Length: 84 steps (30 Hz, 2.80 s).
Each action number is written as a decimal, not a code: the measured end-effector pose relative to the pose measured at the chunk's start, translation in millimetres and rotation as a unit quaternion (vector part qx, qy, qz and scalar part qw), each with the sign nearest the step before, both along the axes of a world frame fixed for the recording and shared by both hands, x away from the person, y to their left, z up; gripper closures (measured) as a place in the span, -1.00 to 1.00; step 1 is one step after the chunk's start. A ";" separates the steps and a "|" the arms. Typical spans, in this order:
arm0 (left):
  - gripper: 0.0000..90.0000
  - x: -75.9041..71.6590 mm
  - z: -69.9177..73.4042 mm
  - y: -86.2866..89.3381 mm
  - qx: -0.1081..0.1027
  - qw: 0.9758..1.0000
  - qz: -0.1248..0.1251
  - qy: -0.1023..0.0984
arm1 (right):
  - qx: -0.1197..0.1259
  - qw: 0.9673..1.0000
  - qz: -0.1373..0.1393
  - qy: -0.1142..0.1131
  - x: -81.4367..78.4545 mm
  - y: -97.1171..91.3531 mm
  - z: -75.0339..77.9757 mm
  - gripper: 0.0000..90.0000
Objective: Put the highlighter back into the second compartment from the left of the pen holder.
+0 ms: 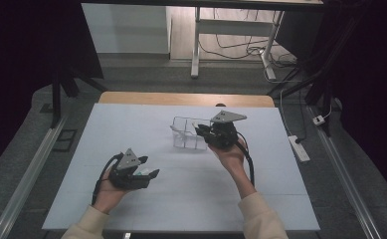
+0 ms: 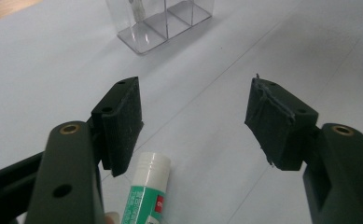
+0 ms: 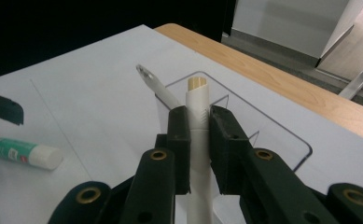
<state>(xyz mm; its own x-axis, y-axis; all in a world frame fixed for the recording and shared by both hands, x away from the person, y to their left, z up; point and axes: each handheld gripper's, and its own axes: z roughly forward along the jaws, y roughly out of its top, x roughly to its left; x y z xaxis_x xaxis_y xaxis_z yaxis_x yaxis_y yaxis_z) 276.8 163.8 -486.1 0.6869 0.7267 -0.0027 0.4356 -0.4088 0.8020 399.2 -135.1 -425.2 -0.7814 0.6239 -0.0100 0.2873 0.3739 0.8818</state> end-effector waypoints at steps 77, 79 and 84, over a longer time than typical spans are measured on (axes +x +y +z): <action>-0.20 2.3 -3.2 10.4 -0.011 1.000 0.012 0.007 | 0.087 0.994 -0.060 -0.012 82.6 52.5 6.8 0.32; -0.20 1.9 -2.7 10.4 -0.010 1.000 0.012 0.007 | 0.081 0.995 -0.058 -0.013 80.3 49.0 8.2 0.25; -0.20 2.1 -2.5 9.4 -0.008 1.000 0.011 0.006 | 0.078 0.996 -0.043 -0.003 71.1 37.1 11.6 0.19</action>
